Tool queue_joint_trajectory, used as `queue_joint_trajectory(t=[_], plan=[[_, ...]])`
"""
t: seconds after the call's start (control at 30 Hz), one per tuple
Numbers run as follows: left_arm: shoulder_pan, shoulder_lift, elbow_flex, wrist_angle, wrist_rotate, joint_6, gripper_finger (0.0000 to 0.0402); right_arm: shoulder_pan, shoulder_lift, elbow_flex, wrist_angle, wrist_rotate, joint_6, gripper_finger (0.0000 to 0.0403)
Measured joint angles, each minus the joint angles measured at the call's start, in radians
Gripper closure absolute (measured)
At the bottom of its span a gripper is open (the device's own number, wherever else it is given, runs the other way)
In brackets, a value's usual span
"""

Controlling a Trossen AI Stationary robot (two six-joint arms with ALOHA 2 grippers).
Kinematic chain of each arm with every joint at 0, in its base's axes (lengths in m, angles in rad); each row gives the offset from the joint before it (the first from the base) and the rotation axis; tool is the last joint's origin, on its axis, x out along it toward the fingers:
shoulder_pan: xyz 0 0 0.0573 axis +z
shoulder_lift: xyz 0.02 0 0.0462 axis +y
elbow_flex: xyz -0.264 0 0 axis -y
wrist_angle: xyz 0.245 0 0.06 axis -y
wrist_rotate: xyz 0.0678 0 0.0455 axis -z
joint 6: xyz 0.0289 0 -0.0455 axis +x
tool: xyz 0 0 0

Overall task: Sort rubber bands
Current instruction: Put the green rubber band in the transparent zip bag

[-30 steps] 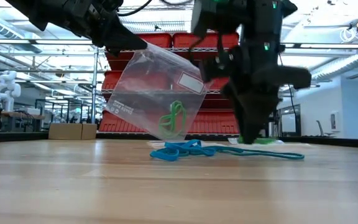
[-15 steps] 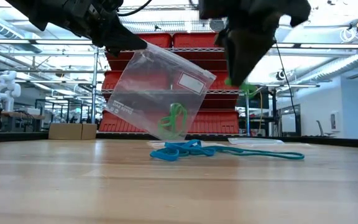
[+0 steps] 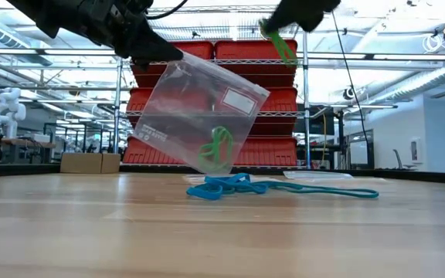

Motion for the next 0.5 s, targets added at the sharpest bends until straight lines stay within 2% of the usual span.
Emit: queue_joint_trajectory(t=[0.17, 0.5], plan=[[-0.002, 0.019, 0.000, 0.003, 0.000, -0.001, 0.0401, -0.008, -0.007, -0.002, 0.073, 0.063, -0.098, 0.0403], [-0.002, 0.050, 0.000, 0.008, 0.000, -0.007, 0.0401, -0.051, -0.007, -0.002, 0.167, 0.063, -0.190, 0.0403]])
